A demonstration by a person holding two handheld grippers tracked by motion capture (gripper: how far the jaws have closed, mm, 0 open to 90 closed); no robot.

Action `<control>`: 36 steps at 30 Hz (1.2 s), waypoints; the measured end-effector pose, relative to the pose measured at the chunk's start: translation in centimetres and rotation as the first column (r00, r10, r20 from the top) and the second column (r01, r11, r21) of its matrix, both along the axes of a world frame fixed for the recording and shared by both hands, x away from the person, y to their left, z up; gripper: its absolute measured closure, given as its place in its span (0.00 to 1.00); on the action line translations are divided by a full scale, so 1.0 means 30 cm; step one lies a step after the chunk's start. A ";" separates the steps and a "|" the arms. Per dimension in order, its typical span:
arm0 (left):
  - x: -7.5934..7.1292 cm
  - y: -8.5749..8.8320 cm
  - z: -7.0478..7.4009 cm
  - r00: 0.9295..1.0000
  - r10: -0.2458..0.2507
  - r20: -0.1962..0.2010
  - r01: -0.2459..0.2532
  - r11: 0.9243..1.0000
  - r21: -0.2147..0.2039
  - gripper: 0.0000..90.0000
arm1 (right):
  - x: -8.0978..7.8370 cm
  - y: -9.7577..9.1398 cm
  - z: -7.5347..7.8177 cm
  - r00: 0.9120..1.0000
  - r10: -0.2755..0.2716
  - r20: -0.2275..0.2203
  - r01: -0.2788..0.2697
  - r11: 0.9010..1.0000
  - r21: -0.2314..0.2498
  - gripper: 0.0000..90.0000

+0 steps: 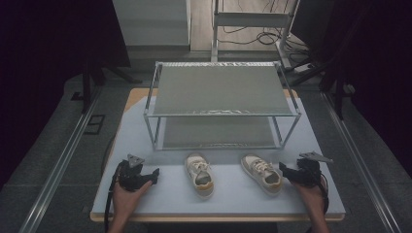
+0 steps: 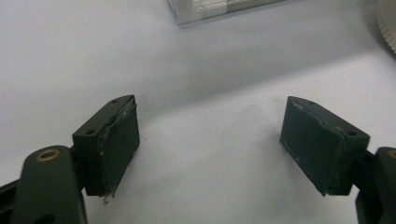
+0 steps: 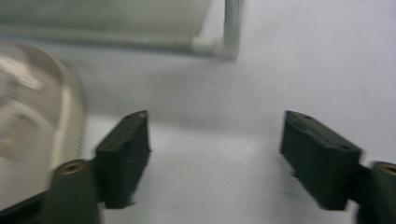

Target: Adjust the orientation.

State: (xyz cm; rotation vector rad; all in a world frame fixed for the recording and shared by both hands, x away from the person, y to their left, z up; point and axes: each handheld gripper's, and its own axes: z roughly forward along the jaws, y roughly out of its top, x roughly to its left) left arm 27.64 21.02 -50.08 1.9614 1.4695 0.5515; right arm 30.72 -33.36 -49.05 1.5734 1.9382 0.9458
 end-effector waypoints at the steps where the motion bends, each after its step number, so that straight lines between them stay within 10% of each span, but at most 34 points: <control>1: 0.000 0.000 0.000 1.000 0.000 0.000 0.000 1.000 0.001 0.21 | -0.007 0.001 0.007 1.000 0.000 0.016 -0.001 1.000 0.011 0.31; 8: -0.004 0.002 0.002 1.000 -0.004 0.012 0.004 1.000 -0.010 0.22 | -0.057 0.029 0.073 0.992 0.082 0.093 -0.085 0.996 0.033 0.53; 14: -0.027 0.008 0.027 0.999 -0.017 0.047 0.020 0.998 -0.064 0.27 | -0.126 0.076 0.173 0.963 0.202 0.176 -0.217 0.973 0.073 0.82; 19: -0.049 -0.012 0.062 0.996 -0.037 0.087 0.044 0.996 -0.080 0.27 | -0.176 0.161 0.229 0.928 0.312 0.203 -0.334 0.939 0.081 0.96; 26: -0.069 -0.039 0.080 0.991 -0.077 0.105 0.087 0.992 -0.091 0.28 | -0.221 0.373 0.209 0.859 0.486 0.163 -0.500 0.864 0.057 1.00; 32: -0.084 -0.051 0.099 0.986 -0.110 0.128 0.124 0.986 -0.110 0.30 | -0.211 0.512 0.147 0.828 0.552 0.098 -0.557 0.829 0.041 1.00; 36: -0.090 -0.057 0.104 0.984 -0.124 0.132 0.138 0.985 -0.107 0.30 | -0.197 0.557 0.109 0.826 0.561 0.063 -0.563 0.825 0.040 1.00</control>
